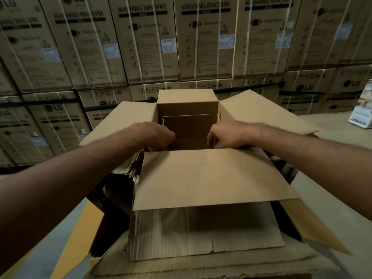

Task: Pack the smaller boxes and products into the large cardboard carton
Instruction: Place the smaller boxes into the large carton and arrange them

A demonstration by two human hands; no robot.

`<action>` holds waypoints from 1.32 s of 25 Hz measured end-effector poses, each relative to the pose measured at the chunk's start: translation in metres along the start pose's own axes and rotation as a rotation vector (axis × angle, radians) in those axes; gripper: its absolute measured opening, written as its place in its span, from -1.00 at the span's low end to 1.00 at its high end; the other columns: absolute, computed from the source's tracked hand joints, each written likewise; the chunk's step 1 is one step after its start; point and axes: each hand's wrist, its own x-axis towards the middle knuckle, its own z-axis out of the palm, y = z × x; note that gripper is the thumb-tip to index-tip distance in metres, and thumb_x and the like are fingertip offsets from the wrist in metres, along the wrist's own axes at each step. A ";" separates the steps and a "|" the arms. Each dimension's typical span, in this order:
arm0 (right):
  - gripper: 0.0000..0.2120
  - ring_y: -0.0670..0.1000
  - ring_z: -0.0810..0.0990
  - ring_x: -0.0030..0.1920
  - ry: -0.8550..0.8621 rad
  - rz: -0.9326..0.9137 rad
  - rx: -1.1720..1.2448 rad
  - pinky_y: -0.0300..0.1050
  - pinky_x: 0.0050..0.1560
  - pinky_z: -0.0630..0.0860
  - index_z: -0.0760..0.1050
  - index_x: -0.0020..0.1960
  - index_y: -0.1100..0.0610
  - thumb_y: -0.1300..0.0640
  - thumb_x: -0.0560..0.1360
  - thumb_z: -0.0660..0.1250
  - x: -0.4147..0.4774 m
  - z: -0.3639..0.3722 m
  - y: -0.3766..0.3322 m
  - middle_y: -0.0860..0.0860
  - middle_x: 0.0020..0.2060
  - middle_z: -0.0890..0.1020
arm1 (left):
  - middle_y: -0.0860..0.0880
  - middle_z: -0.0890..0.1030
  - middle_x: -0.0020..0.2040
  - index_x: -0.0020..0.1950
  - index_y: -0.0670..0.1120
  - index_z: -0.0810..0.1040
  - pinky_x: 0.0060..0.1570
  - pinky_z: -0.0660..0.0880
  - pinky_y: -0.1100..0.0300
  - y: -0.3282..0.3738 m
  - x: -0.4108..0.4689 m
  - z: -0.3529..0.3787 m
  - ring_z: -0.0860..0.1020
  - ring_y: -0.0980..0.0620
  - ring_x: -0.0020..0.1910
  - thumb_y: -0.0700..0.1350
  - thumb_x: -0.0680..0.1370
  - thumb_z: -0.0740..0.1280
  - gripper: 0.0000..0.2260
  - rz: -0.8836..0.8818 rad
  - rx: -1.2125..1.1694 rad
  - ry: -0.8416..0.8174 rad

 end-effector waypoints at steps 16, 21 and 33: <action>-0.73 -0.01 0.63 0.09 0.296 0.085 0.062 -0.02 0.12 0.64 0.62 0.21 0.02 0.25 0.54 0.44 -0.033 -0.010 0.006 -0.03 0.08 0.66 | -0.06 0.68 0.05 0.23 -0.06 0.62 0.05 0.61 0.01 0.010 -0.025 -0.015 0.65 -0.05 0.03 0.04 0.60 0.41 -0.73 -0.015 -0.164 0.149; -0.76 -0.05 0.64 0.10 0.515 0.103 0.204 -0.02 0.14 0.64 0.67 0.13 0.01 0.26 0.54 0.44 -0.052 -0.018 0.020 -0.05 0.06 0.69 | 0.01 0.68 0.04 0.20 0.01 0.66 0.06 0.57 0.02 0.019 -0.027 -0.028 0.61 0.02 0.03 0.09 0.60 0.39 -0.75 0.006 -0.226 0.300; -0.77 -0.03 0.64 0.17 0.934 0.107 0.261 0.09 0.36 0.47 0.65 0.22 -0.04 0.13 0.58 0.40 -0.151 -0.001 0.104 -0.09 0.10 0.72 | 0.10 0.66 0.06 0.17 0.04 0.66 -0.18 0.49 0.15 0.200 -0.070 -0.087 0.57 0.08 -0.02 0.09 0.61 0.35 -0.78 -0.040 -0.427 0.852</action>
